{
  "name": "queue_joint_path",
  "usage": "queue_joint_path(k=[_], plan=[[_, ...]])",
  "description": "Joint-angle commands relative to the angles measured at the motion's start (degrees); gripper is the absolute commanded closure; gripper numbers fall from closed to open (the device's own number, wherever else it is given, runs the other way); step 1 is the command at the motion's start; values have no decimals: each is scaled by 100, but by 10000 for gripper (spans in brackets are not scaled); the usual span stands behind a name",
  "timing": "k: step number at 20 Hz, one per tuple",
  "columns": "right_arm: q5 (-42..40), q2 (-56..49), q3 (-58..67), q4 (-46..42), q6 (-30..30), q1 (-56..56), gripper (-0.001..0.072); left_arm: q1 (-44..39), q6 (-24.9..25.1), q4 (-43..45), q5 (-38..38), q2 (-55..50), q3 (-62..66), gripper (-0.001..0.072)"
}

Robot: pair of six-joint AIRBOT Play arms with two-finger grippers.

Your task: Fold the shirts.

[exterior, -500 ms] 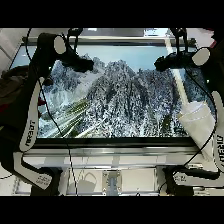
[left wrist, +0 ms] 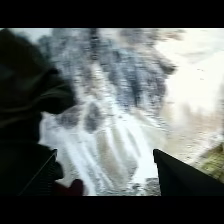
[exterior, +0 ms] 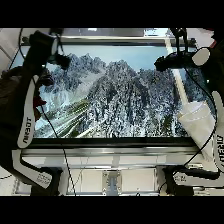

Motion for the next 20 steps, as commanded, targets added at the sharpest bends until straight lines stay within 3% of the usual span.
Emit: queue_joint_path(k=[1, 3, 6, 10, 14, 20], plan=[[0, -4, 7, -2, 2, 4, 323, 1147, -1165, 695, -306, -136, 2, -2], [-2, -4, 7, 9, 4, 4, 323, 2055, -1318, 92, -828, -345, 2, -2], [-24, -4, 7, 256, 26, 4, 323, 3101, -1152, -522, -1513, -673, 2, -2], [-195, -4, 7, 649, 26, 7, 323, 4046, -1080, -542, -1825, -1021, -7, -2], [-201, -4, 7, 1032, 28, 7, 323, 4503, -1071, -601, -1639, -1204, -7, -2], [-216, -4, 7, 1582, 28, 7, 323, 4715, -682, -1241, -1419, -1762, -7, -2]])
